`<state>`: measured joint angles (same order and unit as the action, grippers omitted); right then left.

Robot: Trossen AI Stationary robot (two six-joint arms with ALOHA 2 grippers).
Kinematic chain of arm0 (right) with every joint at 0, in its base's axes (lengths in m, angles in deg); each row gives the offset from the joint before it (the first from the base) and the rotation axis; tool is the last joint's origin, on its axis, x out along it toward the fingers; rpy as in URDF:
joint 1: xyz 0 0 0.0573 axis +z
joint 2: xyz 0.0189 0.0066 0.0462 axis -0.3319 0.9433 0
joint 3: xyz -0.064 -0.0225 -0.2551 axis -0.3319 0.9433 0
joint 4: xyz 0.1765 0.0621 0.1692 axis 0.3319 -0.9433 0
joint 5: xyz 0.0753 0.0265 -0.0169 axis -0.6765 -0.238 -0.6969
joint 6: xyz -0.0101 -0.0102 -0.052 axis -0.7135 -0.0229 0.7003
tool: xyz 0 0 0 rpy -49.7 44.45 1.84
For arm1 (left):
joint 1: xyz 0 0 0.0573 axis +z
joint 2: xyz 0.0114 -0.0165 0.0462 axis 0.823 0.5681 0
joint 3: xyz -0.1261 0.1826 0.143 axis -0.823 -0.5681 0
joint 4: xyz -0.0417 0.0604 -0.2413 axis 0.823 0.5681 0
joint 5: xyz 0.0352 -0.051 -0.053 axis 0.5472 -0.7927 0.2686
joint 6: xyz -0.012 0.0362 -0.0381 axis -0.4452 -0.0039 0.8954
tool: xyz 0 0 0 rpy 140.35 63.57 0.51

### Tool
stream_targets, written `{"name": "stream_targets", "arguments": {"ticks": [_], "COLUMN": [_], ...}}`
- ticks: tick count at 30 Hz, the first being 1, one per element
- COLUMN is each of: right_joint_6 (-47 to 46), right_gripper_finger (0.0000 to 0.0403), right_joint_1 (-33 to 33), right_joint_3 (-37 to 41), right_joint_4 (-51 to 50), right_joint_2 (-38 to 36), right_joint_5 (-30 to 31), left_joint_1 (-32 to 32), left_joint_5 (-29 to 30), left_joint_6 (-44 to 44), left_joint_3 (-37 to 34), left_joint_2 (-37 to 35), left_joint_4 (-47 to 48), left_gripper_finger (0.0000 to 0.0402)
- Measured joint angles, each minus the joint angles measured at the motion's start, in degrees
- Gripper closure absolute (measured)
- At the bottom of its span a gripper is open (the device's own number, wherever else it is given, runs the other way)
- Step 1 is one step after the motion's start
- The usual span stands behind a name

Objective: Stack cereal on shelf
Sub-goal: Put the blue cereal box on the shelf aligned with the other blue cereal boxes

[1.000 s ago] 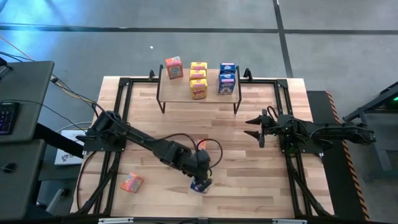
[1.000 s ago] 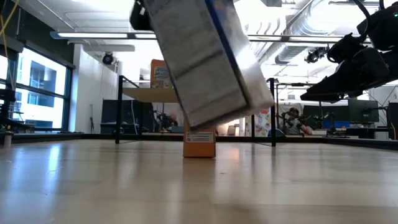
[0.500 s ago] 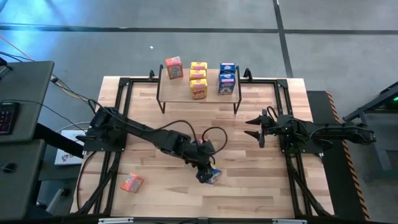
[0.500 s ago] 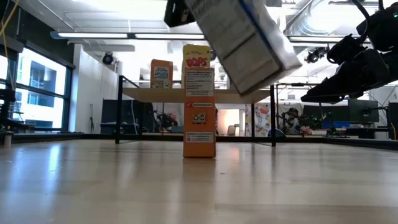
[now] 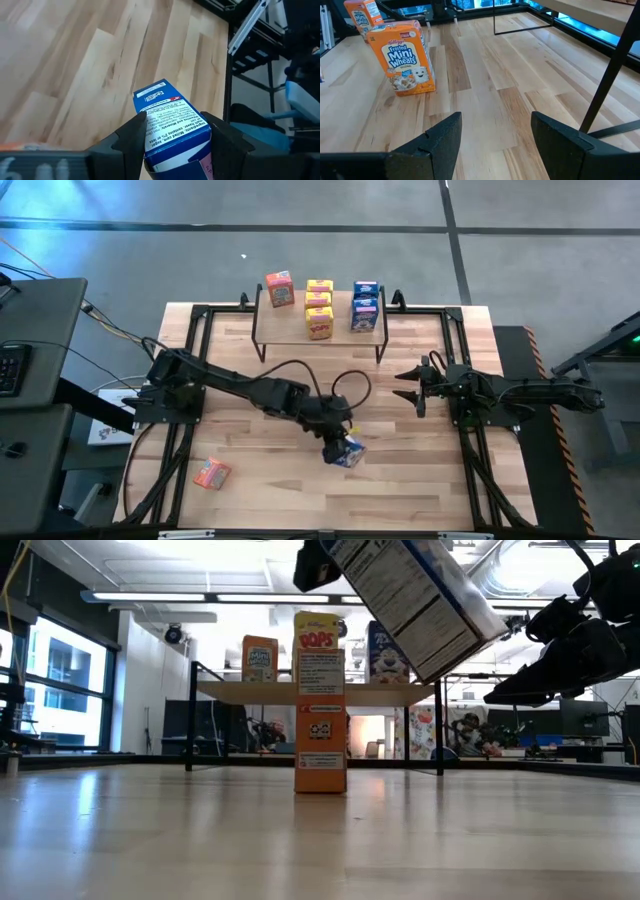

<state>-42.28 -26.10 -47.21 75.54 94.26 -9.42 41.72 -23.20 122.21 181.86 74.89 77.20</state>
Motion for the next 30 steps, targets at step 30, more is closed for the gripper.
{"name": "stream_targets", "arguments": {"ticks": [30], "right_joint_6": [0.1], "right_gripper_finger": [0.0171], "right_joint_1": [0.0], "right_joint_3": [0.0], "right_joint_4": [0.0], "right_joint_2": [0.0], "right_joint_5": [0.0], "left_joint_1": [8.0], "left_joint_5": [-3.9], "left_joint_6": [-8.9], "left_joint_3": [0.0], "left_joint_2": [0.0], "left_joint_4": [-7.0], "left_gripper_finger": [0.0236]}}
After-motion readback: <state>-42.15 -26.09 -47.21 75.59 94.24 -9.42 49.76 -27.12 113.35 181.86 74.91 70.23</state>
